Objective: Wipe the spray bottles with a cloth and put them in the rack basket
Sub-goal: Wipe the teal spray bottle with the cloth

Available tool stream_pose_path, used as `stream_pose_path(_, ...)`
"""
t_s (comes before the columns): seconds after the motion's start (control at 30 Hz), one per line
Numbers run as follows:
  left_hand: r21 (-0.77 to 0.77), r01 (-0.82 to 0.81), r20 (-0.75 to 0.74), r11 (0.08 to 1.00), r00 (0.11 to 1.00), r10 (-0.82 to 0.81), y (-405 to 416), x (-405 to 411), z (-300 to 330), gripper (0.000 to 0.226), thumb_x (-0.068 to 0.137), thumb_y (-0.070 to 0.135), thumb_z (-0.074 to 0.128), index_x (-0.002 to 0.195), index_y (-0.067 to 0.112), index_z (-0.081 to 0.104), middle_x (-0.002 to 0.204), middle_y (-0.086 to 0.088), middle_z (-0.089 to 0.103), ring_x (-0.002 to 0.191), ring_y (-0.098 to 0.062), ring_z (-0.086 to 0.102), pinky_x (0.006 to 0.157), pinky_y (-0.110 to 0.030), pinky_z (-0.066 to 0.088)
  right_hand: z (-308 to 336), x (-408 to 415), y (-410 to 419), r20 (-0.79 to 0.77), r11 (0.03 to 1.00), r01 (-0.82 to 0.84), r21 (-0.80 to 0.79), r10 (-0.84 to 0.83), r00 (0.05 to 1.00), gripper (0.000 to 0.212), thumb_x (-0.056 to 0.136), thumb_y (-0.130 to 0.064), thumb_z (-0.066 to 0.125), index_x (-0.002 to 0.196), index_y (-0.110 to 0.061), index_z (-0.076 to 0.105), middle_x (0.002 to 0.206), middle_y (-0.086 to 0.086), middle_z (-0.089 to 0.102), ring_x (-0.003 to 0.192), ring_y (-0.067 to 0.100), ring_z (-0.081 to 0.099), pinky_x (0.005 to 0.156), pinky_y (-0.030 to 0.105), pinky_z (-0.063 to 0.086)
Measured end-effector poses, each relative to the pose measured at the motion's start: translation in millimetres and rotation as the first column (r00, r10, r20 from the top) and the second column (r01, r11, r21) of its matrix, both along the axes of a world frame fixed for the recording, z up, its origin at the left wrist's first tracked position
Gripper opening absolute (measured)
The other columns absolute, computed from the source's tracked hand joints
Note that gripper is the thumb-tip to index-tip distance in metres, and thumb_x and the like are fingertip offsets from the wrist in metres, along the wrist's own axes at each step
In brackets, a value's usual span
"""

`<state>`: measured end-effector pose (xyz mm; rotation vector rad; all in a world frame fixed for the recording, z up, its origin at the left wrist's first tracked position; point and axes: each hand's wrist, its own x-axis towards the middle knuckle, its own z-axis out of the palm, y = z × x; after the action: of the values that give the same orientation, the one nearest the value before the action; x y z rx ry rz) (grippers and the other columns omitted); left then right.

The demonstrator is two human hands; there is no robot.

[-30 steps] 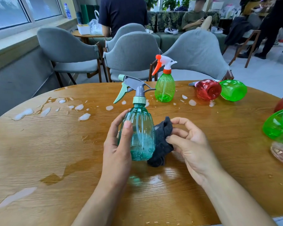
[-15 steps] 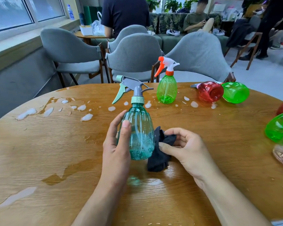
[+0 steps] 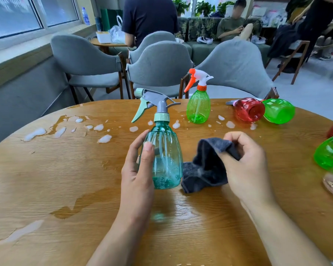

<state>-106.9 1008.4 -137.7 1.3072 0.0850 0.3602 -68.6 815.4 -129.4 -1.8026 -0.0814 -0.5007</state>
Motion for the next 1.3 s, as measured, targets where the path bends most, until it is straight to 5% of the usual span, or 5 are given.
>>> stream_pose_path(0.2, 0.005, 0.028, 0.008, 1.000, 1.000, -0.028, -5, -1, 0, 0.036, 0.091, 0.055, 0.058, 0.125, 0.051, 0.070, 0.123, 0.020, 0.075, 0.118, -0.007, 0.071, 0.104, -0.050, 0.058, 9, 1, -5, -0.484, 0.935, 0.186, 0.301, -0.018, 0.875, 0.044, 0.105, -0.058, 0.051, 0.109, -0.018, 0.066, 0.109, 0.013, 0.076, 0.101, 0.029, 0.075, 0.086, 0.047, 0.061)
stream_pose_path(0.43, -0.030, 0.036, 0.013, 0.999, 0.999, -0.036, -6, 0, 1, 0.039, 0.092, 0.048, 0.056, 0.129, 0.043, 0.067, 0.115, 0.025, 0.076, 0.105, 0.001, 0.073, 0.075, -0.023, 0.061, 20, -1, -15, -0.152, 0.423, -0.091, 0.902, 0.507, 0.849, 0.060, 0.112, -0.044, 0.032, 0.108, -0.014, 0.084, 0.131, 0.014, 0.073, 0.118, 0.028, 0.072, 0.101, 0.053, 0.053)
stream_pose_path(0.7, -0.040, -0.031, 0.013, 0.999, 0.999, 0.032, -6, 0, 6, 0.042, 0.089, 0.056, 0.059, 0.127, 0.044, 0.071, 0.123, 0.012, 0.077, 0.118, -0.013, 0.072, 0.105, -0.057, 0.056, 23, -3, -14, 0.035, 0.216, -0.250, 0.944, 0.686, 0.726, 0.063, 0.117, -0.044, 0.011, 0.159, -0.006, 0.039, 0.169, 0.015, 0.024, 0.160, 0.028, 0.009, 0.132, 0.051, 0.000)
stream_pose_path(0.9, -0.018, -0.044, -0.004, 0.999, 0.999, 0.044, -4, 0, 4, 0.044, 0.089, 0.070, 0.065, 0.128, 0.049, 0.070, 0.129, 0.010, 0.074, 0.124, -0.017, 0.069, 0.110, -0.067, 0.051, 8, 7, -15, -0.200, 0.440, -0.053, 0.897, 0.509, 0.837, 0.050, 0.114, -0.040, 0.033, 0.142, -0.009, 0.060, 0.136, 0.017, 0.069, 0.123, 0.033, 0.069, 0.101, 0.056, 0.054)
stream_pose_path(1.3, -0.015, 0.042, 0.011, 0.999, 0.999, -0.042, -8, 2, 0, 0.037, 0.093, 0.049, 0.054, 0.128, 0.047, 0.066, 0.112, 0.029, 0.075, 0.106, 0.006, 0.072, 0.076, -0.023, 0.062, -9, 5, -21, -0.496, 0.966, -0.182, 0.186, 0.252, 0.831, 0.020, 0.106, -0.032, 0.061, 0.114, -0.019, 0.075, 0.107, -0.004, 0.081, 0.105, 0.015, 0.076, 0.102, 0.047, 0.056)
